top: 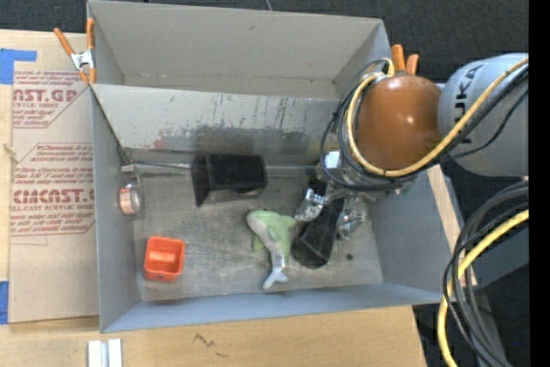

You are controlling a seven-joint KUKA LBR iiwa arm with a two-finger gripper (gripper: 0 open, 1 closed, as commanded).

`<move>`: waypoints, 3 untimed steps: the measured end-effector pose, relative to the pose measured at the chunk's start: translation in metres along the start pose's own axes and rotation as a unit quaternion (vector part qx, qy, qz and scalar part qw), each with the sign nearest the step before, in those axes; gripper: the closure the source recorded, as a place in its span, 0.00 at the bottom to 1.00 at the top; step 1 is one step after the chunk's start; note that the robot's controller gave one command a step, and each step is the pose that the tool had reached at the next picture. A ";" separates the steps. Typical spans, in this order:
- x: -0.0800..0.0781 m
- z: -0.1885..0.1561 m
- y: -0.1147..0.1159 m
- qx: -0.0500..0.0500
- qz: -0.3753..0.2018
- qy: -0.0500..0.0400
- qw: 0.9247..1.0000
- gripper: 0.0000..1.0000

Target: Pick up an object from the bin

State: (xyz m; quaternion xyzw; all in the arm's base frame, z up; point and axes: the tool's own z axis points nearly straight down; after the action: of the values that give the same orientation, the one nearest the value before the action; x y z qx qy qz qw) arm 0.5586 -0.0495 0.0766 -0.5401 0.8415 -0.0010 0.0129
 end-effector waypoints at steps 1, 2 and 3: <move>0.000 0.000 0.000 0.000 0.000 0.000 1.000 1.00; 0.000 -0.003 0.001 -0.002 0.000 0.001 1.000 1.00; 0.002 -0.009 0.003 -0.008 -0.001 0.008 1.000 1.00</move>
Offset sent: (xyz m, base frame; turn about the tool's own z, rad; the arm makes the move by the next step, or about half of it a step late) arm 0.0000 -0.0001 0.0309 0.0001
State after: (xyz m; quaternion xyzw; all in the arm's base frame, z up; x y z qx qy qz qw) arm 0.5553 -0.0500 0.0853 -0.5409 0.8411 0.0014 0.0024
